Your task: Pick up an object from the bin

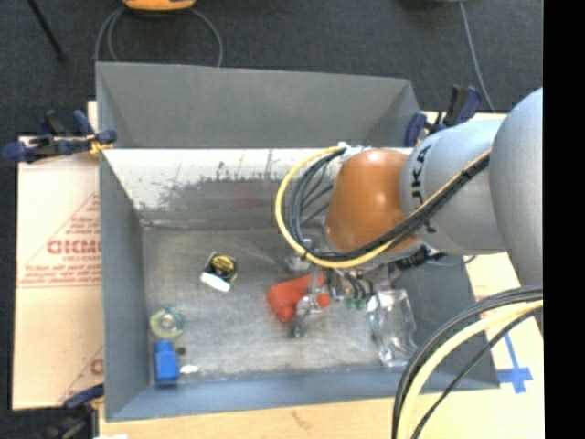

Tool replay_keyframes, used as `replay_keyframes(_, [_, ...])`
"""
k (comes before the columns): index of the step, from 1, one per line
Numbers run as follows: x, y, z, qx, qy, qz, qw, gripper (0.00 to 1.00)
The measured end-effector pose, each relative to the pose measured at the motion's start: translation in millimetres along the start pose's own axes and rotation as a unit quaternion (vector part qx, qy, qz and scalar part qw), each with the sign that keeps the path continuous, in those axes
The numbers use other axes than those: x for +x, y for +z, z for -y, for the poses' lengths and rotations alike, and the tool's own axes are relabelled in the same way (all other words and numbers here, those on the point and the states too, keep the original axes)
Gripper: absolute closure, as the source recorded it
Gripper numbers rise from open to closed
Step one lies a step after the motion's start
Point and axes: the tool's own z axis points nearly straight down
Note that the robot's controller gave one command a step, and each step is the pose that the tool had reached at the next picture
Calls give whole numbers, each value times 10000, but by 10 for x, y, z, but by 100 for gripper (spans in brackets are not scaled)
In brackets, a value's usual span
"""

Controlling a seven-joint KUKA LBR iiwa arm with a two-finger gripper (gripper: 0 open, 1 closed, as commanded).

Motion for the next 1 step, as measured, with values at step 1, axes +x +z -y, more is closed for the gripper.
replay_keyframes(1, [-6,-52,-6,-6,23,21,10000,100])
